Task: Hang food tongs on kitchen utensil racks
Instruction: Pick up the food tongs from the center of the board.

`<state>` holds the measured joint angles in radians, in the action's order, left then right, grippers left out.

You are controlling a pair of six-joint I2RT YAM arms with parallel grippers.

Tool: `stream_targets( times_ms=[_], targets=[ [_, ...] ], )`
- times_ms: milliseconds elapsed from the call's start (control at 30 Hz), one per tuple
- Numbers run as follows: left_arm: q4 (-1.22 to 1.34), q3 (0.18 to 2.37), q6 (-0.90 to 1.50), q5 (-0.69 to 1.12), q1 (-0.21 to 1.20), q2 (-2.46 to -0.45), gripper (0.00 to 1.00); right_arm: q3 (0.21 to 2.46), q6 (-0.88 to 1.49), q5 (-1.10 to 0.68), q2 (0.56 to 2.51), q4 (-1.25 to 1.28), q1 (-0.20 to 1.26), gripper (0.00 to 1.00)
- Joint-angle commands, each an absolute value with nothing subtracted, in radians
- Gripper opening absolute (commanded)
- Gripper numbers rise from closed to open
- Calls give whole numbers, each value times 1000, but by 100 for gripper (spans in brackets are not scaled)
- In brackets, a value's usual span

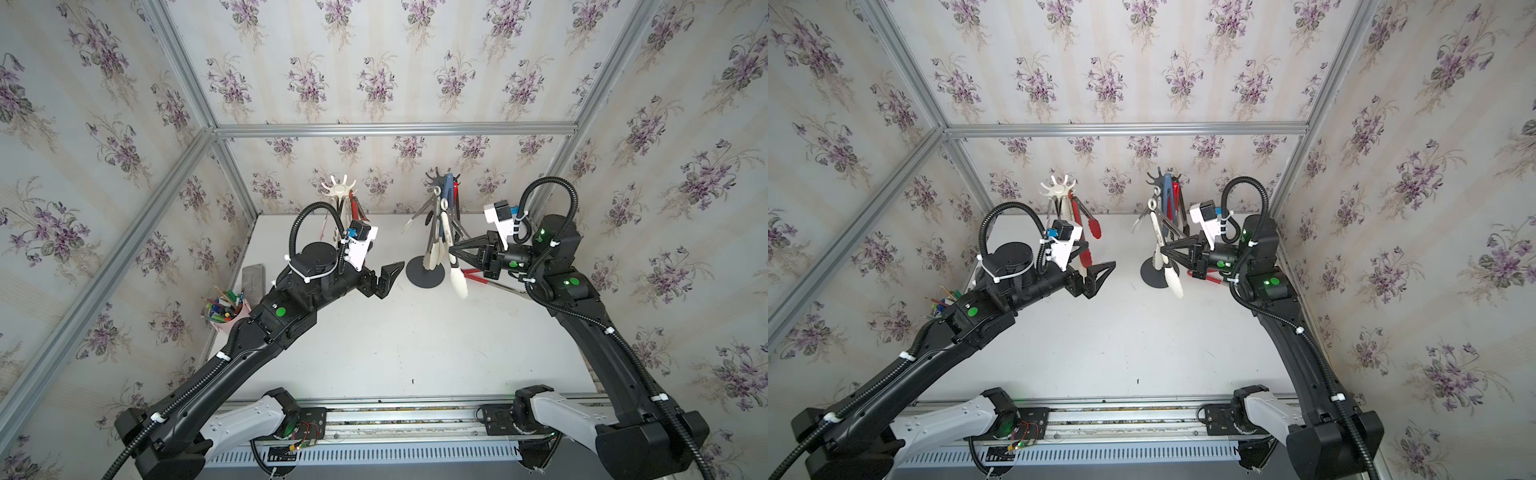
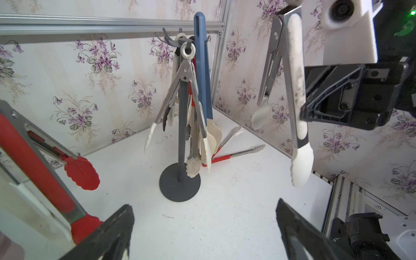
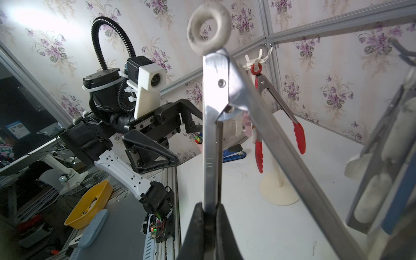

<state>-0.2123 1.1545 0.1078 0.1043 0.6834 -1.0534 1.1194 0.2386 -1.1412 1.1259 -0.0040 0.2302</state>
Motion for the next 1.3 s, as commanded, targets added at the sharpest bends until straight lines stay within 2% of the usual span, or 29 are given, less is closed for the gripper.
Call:
stream_targets(
  times_ms=[0,300,467,767,1000,1267],
  targets=[
    [-97,1153,135,172,671,-1061,98,1128,286,-1159,1158,125,276,0],
    [82,1093,194,347,615,-1081,83,1134,394,-1167,1245,322,355,0],
    [204,1063,219,443,583,-1110,83,1122,478,-1197,1268,433,371,0],
    [450,1094,336,655,519,-1272,82,1110,527,-1223,1282,487,388,0],
    [510,1164,368,738,517,-1368,78,1104,534,-1233,1292,491,393,0],
    [509,1160,353,729,517,-1368,76,1100,590,-1238,1316,568,403,0]
  ],
)
